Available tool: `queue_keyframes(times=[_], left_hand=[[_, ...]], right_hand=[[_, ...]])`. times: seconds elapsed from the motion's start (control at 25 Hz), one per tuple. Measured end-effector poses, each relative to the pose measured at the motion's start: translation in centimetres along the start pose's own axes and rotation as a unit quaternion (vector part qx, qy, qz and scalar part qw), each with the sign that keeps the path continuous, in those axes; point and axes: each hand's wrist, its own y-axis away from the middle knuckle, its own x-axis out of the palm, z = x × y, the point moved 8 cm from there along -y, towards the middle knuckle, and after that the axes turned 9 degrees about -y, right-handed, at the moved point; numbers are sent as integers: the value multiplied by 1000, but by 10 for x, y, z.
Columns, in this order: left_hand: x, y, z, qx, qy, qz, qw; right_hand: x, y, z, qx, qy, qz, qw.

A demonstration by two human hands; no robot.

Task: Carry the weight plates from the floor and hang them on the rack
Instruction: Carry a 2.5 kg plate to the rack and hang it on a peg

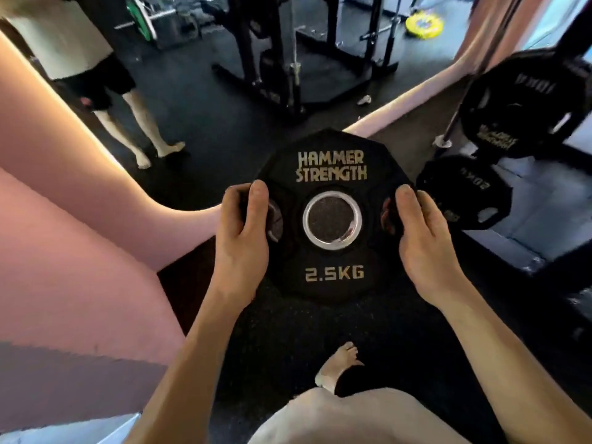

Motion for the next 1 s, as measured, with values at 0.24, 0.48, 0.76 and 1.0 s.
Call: queue_keyframes(times=[0.24,0.48,0.76,1.0], left_hand=[[111,-89,-24,44,40,125,990],[231,-146,-69,83,83,237,964],[337,-208,-130,138,118,305,935],[407,-274,-211,208,171,322,907]], right_hand=[[-66,-61,28,-55,36,-138,988],[-140,-113,60,-80,48,-243,965],[-197,-172,114,-143,80,-334,928],[-226,-238,187,-207,110,-380,895]])
